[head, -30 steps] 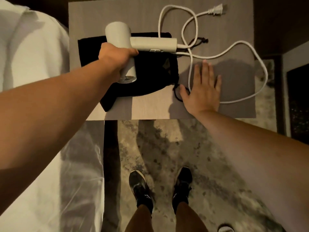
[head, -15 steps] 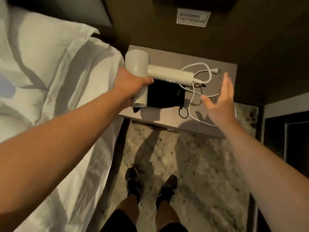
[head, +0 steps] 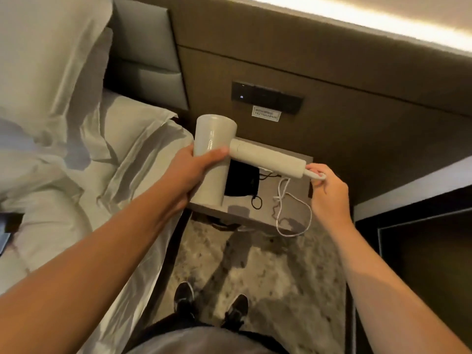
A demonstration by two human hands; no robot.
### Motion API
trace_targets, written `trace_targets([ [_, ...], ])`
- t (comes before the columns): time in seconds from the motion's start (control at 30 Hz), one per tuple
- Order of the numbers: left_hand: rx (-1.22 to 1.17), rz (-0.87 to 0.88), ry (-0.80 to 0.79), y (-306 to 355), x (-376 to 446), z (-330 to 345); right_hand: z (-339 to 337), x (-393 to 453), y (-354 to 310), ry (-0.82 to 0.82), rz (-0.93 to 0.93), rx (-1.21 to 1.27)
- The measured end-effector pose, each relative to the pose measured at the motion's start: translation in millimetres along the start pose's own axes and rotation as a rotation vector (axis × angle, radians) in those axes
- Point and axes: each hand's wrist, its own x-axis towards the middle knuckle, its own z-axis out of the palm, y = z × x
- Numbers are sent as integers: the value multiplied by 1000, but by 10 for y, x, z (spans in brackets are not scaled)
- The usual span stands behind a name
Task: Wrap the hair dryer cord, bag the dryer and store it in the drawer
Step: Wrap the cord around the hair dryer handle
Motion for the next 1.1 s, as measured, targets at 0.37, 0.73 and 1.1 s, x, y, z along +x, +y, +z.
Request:
trace_targets([
  [0.37, -322, -37, -181, 174, -588, 3, -247, -466, -331, 131, 143, 360],
  [0.73, -158, 176, -27, 420, -731, 11, 99, -1106, 113, 80, 275, 404],
  [1.1, -132, 163, 60, 206, -677, -193, 349, -1600, 387, 102, 438, 315],
])
